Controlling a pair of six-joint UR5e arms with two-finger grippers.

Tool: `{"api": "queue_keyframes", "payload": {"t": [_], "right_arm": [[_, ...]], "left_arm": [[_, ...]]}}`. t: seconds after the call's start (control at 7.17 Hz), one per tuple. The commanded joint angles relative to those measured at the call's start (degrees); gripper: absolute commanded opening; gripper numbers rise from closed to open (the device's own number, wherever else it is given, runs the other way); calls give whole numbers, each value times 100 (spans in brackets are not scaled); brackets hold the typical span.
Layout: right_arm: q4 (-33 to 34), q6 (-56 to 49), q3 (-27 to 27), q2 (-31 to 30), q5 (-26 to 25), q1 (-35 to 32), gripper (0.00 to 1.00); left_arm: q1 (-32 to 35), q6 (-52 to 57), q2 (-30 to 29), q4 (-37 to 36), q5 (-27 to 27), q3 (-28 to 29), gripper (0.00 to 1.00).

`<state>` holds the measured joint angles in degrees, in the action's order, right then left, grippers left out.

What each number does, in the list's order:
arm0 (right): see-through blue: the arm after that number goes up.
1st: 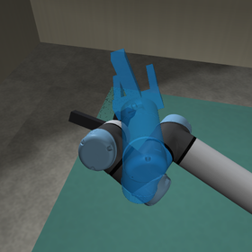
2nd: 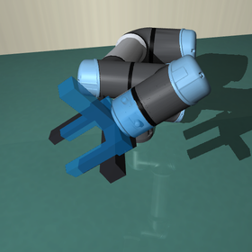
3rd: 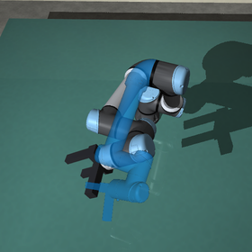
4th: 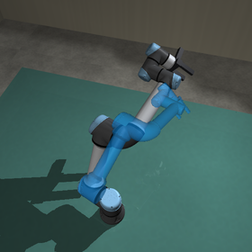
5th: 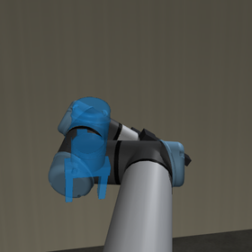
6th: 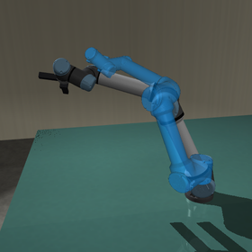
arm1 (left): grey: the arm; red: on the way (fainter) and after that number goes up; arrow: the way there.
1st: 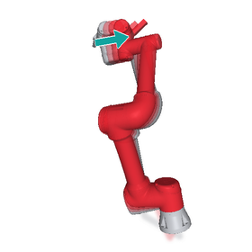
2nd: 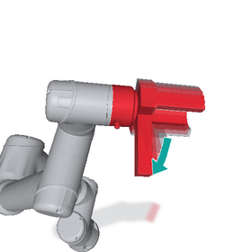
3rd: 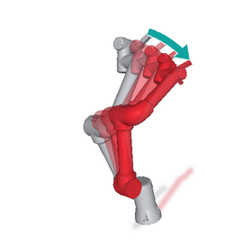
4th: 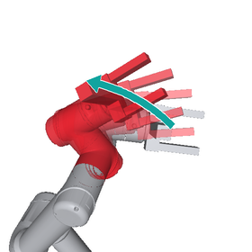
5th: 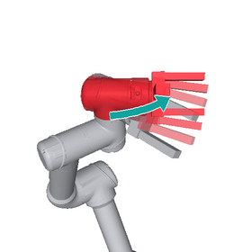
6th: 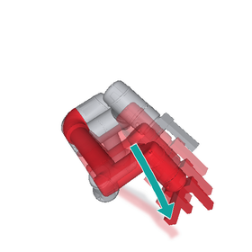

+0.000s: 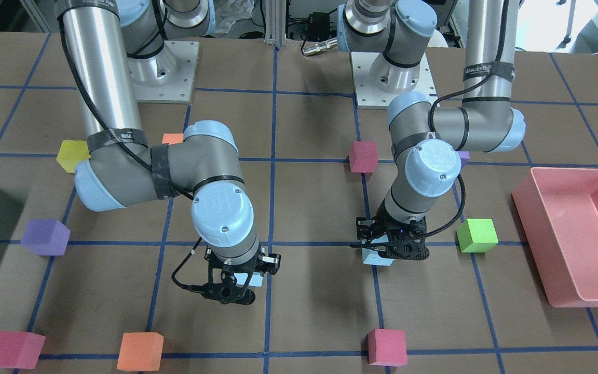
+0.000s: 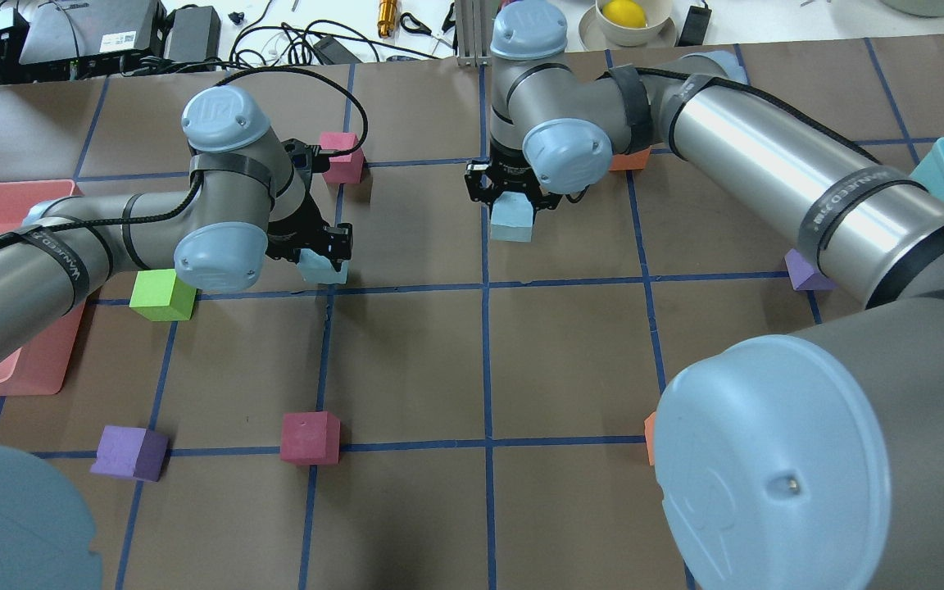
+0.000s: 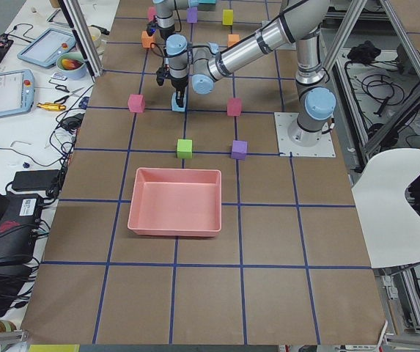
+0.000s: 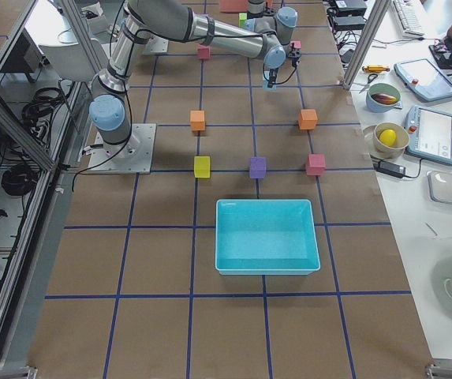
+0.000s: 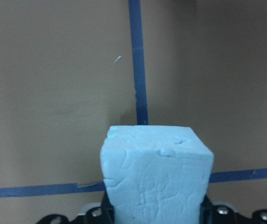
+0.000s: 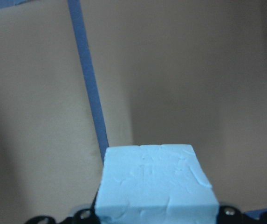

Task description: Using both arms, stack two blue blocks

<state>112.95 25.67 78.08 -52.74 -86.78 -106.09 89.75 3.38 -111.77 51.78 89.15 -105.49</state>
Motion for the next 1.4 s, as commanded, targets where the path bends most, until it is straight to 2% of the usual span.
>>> {"api": "queue_keyframes", "payload": {"t": [0.0,0.14,0.42,0.84,1.12,1.26], "right_arm": [[-19,201,-21,123,90,-131,0],[7,175,-3,149,343,-174,0],[16,96,-3,228,337,-227,0],[16,52,14,290,232,-227,41],[16,-19,14,273,66,-227,76],[16,-10,14,273,65,-227,100]], "left_arm": [[-28,5,-12,86,15,264,0],[-19,5,-12,261,15,370,0],[-11,5,-12,342,15,476,0],[33,5,14,560,15,642,0],[68,-4,58,912,6,853,0],[77,-4,84,913,6,863,0]]}}
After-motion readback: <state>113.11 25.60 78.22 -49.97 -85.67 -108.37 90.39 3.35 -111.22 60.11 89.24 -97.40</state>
